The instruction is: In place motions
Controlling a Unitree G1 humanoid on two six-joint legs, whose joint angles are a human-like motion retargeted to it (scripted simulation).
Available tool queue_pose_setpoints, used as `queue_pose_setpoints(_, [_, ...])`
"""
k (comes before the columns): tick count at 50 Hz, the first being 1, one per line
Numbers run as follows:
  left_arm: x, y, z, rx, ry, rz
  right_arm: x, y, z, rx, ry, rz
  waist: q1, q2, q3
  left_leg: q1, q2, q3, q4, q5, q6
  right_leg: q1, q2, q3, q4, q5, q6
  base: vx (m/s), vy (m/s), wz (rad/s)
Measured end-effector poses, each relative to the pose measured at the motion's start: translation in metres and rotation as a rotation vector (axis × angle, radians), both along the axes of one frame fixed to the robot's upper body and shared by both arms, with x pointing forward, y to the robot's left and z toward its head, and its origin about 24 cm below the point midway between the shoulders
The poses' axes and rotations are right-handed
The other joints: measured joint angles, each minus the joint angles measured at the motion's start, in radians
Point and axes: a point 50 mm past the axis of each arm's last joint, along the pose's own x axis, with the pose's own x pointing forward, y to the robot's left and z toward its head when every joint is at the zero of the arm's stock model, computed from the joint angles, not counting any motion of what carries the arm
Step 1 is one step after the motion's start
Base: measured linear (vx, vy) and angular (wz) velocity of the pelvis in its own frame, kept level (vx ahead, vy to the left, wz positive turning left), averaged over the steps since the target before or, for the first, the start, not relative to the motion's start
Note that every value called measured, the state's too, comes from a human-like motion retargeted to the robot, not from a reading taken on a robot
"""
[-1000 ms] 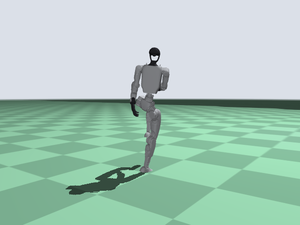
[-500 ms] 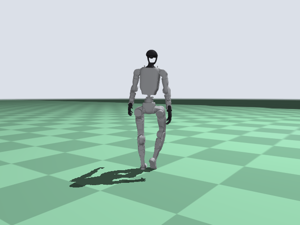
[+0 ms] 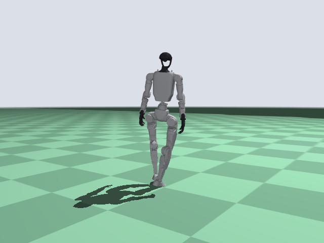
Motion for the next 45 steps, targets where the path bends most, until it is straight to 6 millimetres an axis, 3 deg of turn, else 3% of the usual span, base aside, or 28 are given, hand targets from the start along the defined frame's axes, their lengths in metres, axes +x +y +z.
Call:
queue_pose_setpoints(2, [-0.043,-0.013,-0.008,-0.073,0.083,0.154,0.101,0.027,-0.003,0.148,-0.239,0.1,0.087,0.016,0.001,-0.313,0.181,0.011,0.475,0.178,0.01,-0.045,0.028,0.126,-0.056,-0.029,0.006,-0.24,-0.12,-1.34])
queue_pose_setpoints(3, [-0.063,-0.022,-0.01,-0.112,0.108,0.245,0.15,0.045,0.004,0.244,-0.384,0.144,0.117,0.013,0.031,-0.428,0.195,-0.039,0.604,0.238,0.048,-0.057,0.032,0.164,-0.059,-0.018,0.003,-0.3,-0.17,-1.32])
queue_pose_setpoints(4, [-0.078,-0.032,-0.011,-0.148,0.123,0.352,0.2,0.067,0.019,0.348,-0.524,0.208,0.156,0.008,0.067,-0.525,0.219,-0.054,0.743,0.196,0.063,-0.064,0.03,0.211,-0.055,-0.005,0.002,-0.35,-0.22,-1.64])
queue_pose_setpoints(6, [-0.099,-0.054,-0.013,-0.224,0.157,0.553,0.289,0.113,0.071,0.522,-0.807,0.346,0.232,-0.008,0.144,-0.7,0.3,-0.037,0.987,0.075,0.069,-0.074,0.023,0.298,-0.049,0.02,-0.01,-0.53,-0.15,-1.75])
queue_pose_setpoints(8, [-0.119,-0.077,-0.012,-0.281,0.243,0.697,0.35,0.154,0.138,0.628,-1.119,0.433,0.291,-0.039,0.206,-0.85,0.409,0.006,1.162,-0.008,0.097,-0.082,0.015,0.365,-0.05,0.032,-0.036,-0.49,-0.09,-1.11])
queue_pose_setpoints(11, [-0.165,-0.094,-0.003,-0.328,0.412,0.785,0.392,0.186,0.227,0.769,-1.497,0.47,0.386,-0.096,0.225,-1.069,0.413,0.024,1.278,-0.079,0.099,-0.117,-0.03,0.408,-0.044,0.04,-0.043,0.0,-0.06,-1.01])
queue_pose_setpoints(13, [-0.195,-0.099,0.007,-0.372,0.5,0.754,0.404,0.189,0.272,0.831,-1.68,0.48,0.475,-0.135,0.208,-1.151,0.439,0.065,1.286,-0.095,0.1,-0.173,-0.07,0.402,-0.026,0.038,-0.05,0.38,-0.01,-0.93])
queue_pose_setpoints(14, [-0.212,-0.099,0.013,-0.378,0.546,0.732,0.407,0.185,0.285,0.843,-1.736,0.502,0.502,-0.148,0.181,-1.172,0.445,0.081,1.283,-0.1,0.103,-0.198,-0.079,0.403,-0.017,0.033,-0.051,0.55,0.09,-0.18])
queue_pose_setpoints(15, [-0.23,-0.097,0.02,-0.378,0.595,0.71,0.408,0.181,0.295,0.848,-1.778,0.532,0.519,-0.158,0.148,-1.186,0.449,0.093,1.279,-0.105,0.109,-0.22,-0.08,0.408,-0.008,0.028,-0.052,0.51,0.08,0.32])
queue_pose_setpoints(17, [-0.245,-0.092,0.028,-0.362,0.649,0.707,0.407,0.181,0.305,0.83,-1.808,0.652,0.482,-0.154,0.1,-1.17,0.441,0.075,1.272,-0.113,0.11,-0.222,-0.055,0.41,-0.018,0.025,-0.049,0.21,0.0,0.61])
queue_pose_setpoints(19, [-0.239,-0.09,0.025,-0.349,0.645,0.696,0.406,0.182,0.305,0.779,-1.808,0.74,0.435,-0.137,0.085,-1.069,0.423,0.066,1.221,-0.119,0.097,-0.198,-0.037,0.402,-0.053,0.031,-0.043,-0.13,0.01,0.51])
queue_pose_setpoints(21, [-0.229,-0.086,0.02,-0.335,0.599,0.68,0.401,0.184,0.286,0.755,-1.758,0.755,0.388,-0.131,0.042,-0.927,0.377,0.059,1.106,-0.121,0.058,-0.19,-0.031,0.39,-0.09,0.041,-0.03,-0.02,0.11,0.45])
queue_pose_setpoints(22, [-0.219,-0.083,0.015,-0.332,0.562,0.664,0.396,0.182,0.269,0.732,-1.716,0.752,0.358,-0.113,0.027,-0.843,0.34,0.042,1.031,-0.123,0.034,-0.174,-0.023,0.368,-0.102,0.038,-0.026,0.11,0.11,0.86])
queue_pose_setpoints(25, [-0.185,-0.073,0.003,-0.34,0.449,0.592,0.367,0.165,0.191,0.637,-1.489,0.729,0.273,-0.048,-0.003,-0.538,0.201,0.023,0.697,-0.112,-0.006,-0.106,-0.006,0.282,-0.104,0.0,-0.009,0.3,0.17,0.91])
queue_pose_setpoints(27, [-0.166,-0.063,-0.002,-0.314,0.387,0.54,0.323,0.137,0.122,0.561,-1.222,0.68,0.225,-0.022,-0.039,-0.317,0.079,-0.009,0.349,-0.059,-0.005,-0.072,0.002,0.245,-0.087,-0.031,0.001,0.49,0.26,1.05])
queue_pose_setpoints(28, [-0.155,-0.057,-0.004,-0.296,0.357,0.514,0.294,0.12,0.09,0.516,-1.085,0.647,0.193,-0.006,-0.057,-0.219,0.017,-0.068,0.169,-0.042,-0.017,-0.057,0.01,0.21,-0.077,-0.041,0.003,0.47,0.22,1.43])
queue_pose_setpoints(30, [-0.129,-0.048,-0.008,-0.251,0.301,0.455,0.217,0.084,0.033,0.405,-0.805,0.548,0.12,0.018,-0.093,-0.043,-0.089,-0.185,-0.135,-0.203,-0.014,-0.038,0.01,0.116,-0.03,-0.028,0.015,0.47,0.18,1.7])
queue_pose_setpoints(32, [-0.095,-0.043,-0.012,-0.234,0.244,0.371,0.123,0.043,-0.002,0.246,-0.481,0.393,0.038,0.074,-0.13,0.005,-0.013,-0.092,-0.264,-0.144,0.013,-0.09,0.025,0.011,0.105,0.144,-0.005,0.35,0.23,1.86])
queue_pose_setpoints(33, [-0.069,-0.042,-0.013,-0.24,0.198,0.313,0.077,0.025,-0.008,0.157,-0.318,0.303,0.002,0.103,-0.13,-0.011,0.031,-0.149,-0.278,-0.115,-0.026,-0.187,0.014,-0.026,0.247,0.272,-0.03,-0.07,0.1,1.8])
queue_pose_setpoints(34, [-0.036,-0.041,-0.013,-0.244,0.122,0.252,0.04,0.011,-0.006,0.083,-0.181,0.214,-0.025,0.114,-0.092,-0.007,0.056,-0.189,-0.287,-0.103,-0.046,-0.292,0.017,0.005,0.42,0.325,-0.059,-0.33,0.02,1.61])
queue_pose_setpoints(36, [0.041,-0.038,-0.001,-0.27,-0.081,0.127,-0.021,-0.013,0.005,-0.034,0.038,0.055,-0.043,0.114,0.029,0.03,0.063,-0.208,-0.302,-0.101,-0.038,-0.479,0.011,0.086,0.777,0.294,-0.106,-0.46,0.06,0.57])
queue_pose_setpoints(38, [0.12,-0.034,0.029,-0.336,-0.299,0.004,-0.065,-0.032,0.021,-0.107,0.203,-0.038,-0.097,0.13,0.135,0.058,0.06,-0.248,-0.312,-0.095,-0.022,-0.652,-0.051,0.07,1.092,0.216,-0.136,-0.52,0.16,0.8])
queue_pose_setpoints(40, [0.183,-0.036,0.068,-0.357,-0.522,-0.049,-0.092,-0.038,0.031,-0.158,0.294,-0.017,-0.196,0.138,0.191,0.044,0.06,-0.3,-0.321,-0.074,-0.011,-0.848,-0.1,0.063,1.325,0.157,-0.148,-0.28,0.12,1.21])
queue_pose_setpoints(42, [0.214,-0.027,0.098,-0.302,-0.704,-0.029,-0.125,-0.044,0.046,-0.207,0.351,0.041,-0.289,0.145,0.192,0.033,0.064,-0.319,-0.331,-0.043,0.002,-0.993,-0.085,0.043,1.433,0.127,-0.146,0.19,0.03,0.69])
queue_pose_setpoints(45, [0.237,-0.016,0.136,-0.204,-0.901,-0.078,-0.178,-0.047,0.075,-0.239,0.462,-0.072,-0.367,0.187,0.132,0.004,0.109,-0.299,-0.339,-0.018,-0.004,-1.143,-0.084,-0.023,1.48,0.097,-0.144,0.35,-0.03,0.54])
